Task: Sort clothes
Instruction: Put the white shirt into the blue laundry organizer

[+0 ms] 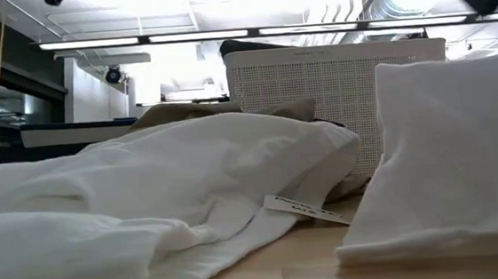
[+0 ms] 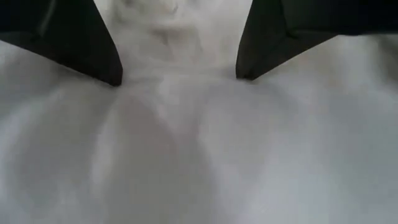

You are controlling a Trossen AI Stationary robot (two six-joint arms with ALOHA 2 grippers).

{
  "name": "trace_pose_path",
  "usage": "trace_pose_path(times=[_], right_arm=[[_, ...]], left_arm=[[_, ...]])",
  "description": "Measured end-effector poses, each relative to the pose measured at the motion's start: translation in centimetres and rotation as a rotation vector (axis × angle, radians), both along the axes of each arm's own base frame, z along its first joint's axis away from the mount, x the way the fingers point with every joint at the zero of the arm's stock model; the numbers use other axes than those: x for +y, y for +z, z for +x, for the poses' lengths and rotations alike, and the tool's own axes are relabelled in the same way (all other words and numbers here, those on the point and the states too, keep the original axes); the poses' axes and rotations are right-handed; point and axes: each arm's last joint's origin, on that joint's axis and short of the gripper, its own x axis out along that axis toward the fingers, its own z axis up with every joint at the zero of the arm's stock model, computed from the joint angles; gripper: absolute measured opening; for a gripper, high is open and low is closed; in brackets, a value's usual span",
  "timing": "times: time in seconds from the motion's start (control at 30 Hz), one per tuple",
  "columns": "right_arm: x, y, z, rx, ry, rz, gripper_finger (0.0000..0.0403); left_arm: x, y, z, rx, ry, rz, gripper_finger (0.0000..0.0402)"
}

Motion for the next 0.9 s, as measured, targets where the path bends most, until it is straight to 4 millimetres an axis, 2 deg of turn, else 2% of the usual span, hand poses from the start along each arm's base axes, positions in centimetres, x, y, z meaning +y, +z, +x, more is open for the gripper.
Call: trace_pose_path(times=[0.1, 0.2, 0.33, 0.37, 0.43, 0.53, 0.57, 0.63, 0.73, 0.8, 0.9], right_arm=[[0.8, -3.2, 1.1, 0.05, -0.023, -0.062, 0.0312], [1.7, -6.4, 2.2, 0.109, 0.0, -0.038, 0.0312], [1.9, -8.8, 2.9, 0.2, -0.009, -0.008, 0.0297], [1.8, -8.9, 3.0, 0.209, -0.023, -0.001, 0.0281], [1.6, -8.9, 3.2, 0.209, -0.041, -0.003, 0.0223], [0.9, -8.9, 3.5, 0.213, -0.051, -0.011, 0.0075], [0.6, -8.6, 3.6, 0.197, -0.033, -0.004, 0.0044], [0.2, -7.8, 3.7, 0.148, -0.017, -0.014, 0.0039], [-0.7, -4.8, 4.3, -0.015, 0.001, -0.089, 0.0039], [-1.2, -1.2, 4.4, -0.132, -0.006, -0.103, 0.0039], [-2.3, 5.8, 4.6, -0.36, -0.006, 0.006, 0.0039]], left_arm=[[0.0, -0.7, -0.1, 0.068, 0.0, -0.002, 0.0291], [0.0, -1.1, 0.0, 0.106, 0.005, -0.011, 0.0291], [0.0, -1.0, 0.0, 0.089, 0.025, -0.031, 0.0291], [0.1, -0.8, 0.0, 0.071, 0.035, -0.04, 0.0291], [0.1, -0.3, 0.1, 0.023, 0.05, -0.051, 0.0291], [0.2, 0.7, 0.1, -0.08, 0.071, -0.048, 0.0291], [0.2, 1.2, 0.1, -0.121, 0.079, -0.044, 0.0291], [0.2, 2.2, 0.0, -0.222, 0.089, -0.032, 0.0291], [0.4, 4.0, -0.5, -0.391, 0.102, 0.001, 0.0291], [0.5, 5.1, -1.0, -0.501, 0.116, 0.024, 0.0291], [0.7, 6.2, -1.7, -0.614, 0.148, 0.062, 0.0291]])
